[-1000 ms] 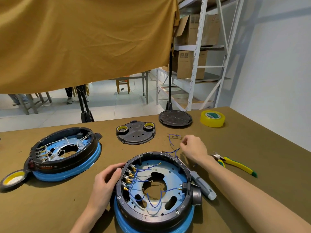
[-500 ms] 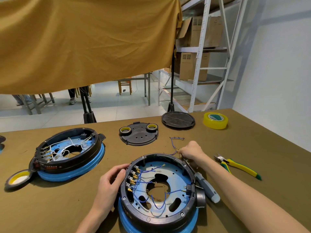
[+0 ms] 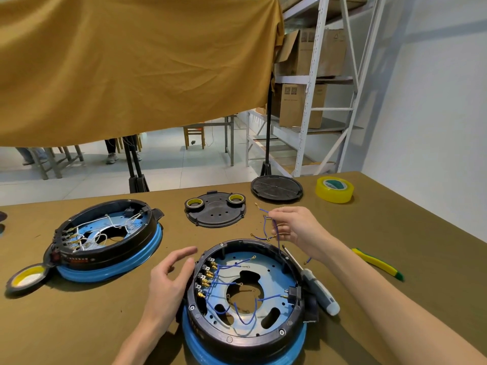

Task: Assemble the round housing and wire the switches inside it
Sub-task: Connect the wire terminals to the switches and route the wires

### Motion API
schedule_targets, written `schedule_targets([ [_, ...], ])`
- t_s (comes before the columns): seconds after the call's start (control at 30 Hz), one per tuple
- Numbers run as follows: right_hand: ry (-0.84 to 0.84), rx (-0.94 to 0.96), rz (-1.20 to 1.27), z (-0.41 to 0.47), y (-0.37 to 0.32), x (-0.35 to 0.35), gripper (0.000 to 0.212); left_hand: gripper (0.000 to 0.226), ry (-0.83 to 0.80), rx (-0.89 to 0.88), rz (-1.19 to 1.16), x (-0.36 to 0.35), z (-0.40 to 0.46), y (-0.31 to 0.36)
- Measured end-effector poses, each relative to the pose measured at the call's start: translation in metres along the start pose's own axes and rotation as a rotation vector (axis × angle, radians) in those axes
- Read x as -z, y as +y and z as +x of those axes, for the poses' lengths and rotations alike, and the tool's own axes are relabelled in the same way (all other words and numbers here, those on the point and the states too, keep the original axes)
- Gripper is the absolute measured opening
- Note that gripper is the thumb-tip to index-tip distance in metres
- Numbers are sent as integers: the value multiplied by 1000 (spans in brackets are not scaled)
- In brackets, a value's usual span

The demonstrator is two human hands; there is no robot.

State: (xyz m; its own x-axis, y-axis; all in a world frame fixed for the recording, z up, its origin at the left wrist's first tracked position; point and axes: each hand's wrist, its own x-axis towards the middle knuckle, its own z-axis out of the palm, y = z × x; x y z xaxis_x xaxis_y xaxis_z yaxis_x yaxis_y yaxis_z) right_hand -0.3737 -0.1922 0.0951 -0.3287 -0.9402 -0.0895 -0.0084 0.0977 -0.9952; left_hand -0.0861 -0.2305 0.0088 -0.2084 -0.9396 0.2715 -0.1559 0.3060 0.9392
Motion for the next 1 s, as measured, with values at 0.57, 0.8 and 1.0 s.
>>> schedule_targets([
  [0.57, -335, 41, 12, -42, 6, -45, 12, 22, -63, -105, -252, -19, 3, 62],
  [0.8, -484, 103, -183, -47, 2, -58, 18, 14, -146, -111, -152, -5, -2, 55],
  [1.0, -492, 129, -158, -52, -5, -69, 23, 29, -75, -45, -281, 0, -5, 52],
])
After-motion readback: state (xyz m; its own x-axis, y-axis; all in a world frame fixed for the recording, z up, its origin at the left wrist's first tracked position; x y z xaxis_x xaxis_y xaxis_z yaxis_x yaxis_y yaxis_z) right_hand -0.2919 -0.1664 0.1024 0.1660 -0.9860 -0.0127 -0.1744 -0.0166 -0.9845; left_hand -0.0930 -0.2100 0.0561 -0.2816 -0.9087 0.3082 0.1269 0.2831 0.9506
